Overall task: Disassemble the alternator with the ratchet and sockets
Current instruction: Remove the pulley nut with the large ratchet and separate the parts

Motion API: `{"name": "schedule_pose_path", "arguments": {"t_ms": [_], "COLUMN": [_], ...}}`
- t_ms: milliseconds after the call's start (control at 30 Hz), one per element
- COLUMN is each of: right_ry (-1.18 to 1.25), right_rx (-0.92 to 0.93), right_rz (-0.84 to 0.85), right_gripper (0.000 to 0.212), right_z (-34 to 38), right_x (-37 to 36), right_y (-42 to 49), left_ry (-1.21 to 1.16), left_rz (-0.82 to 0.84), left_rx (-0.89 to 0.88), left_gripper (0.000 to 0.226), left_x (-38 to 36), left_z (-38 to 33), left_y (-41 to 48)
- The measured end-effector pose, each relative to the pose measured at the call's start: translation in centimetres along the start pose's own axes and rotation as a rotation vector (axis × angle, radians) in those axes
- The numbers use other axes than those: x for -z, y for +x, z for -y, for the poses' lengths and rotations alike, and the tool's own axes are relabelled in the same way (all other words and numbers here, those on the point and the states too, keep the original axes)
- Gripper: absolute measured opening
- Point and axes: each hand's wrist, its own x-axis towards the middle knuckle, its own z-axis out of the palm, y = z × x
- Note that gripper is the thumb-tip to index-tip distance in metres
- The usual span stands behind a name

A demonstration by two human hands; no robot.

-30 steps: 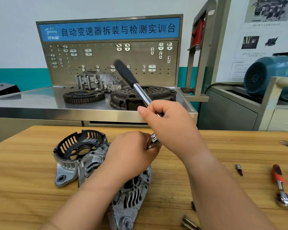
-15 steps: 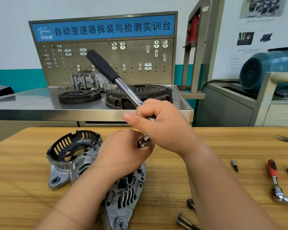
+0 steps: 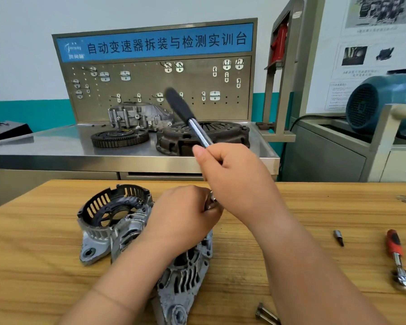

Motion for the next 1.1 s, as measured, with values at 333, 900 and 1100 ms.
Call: {"name": "schedule_pose_path", "arguments": {"t_ms": [333,900,1100], "right_ry": [-0.005,-0.067,-0.352], "right_rx": [-0.199,0.032,-0.165], "right_rz": [0.067,0.019,0.073], "right_gripper": [0.043,0.04,0.033], "right_z": [-1.9,0.0,-0.2], "right_x": [1.2,0.2,0.6], "right_y": [0.6,-0.1,0.0], "left_ry": [0.027,0.036,0.044], "left_rz": [0.05,0.012,0.054], "left_rx": [0.004,0.007,0.009], "left_gripper": [0.044,0.041,0.051], "left_x": [-0.2,0.1,0.0], "left_z": [-0.2,-0.4,-1.1], "left_y": [0.1,-0.1,-0.1]}}
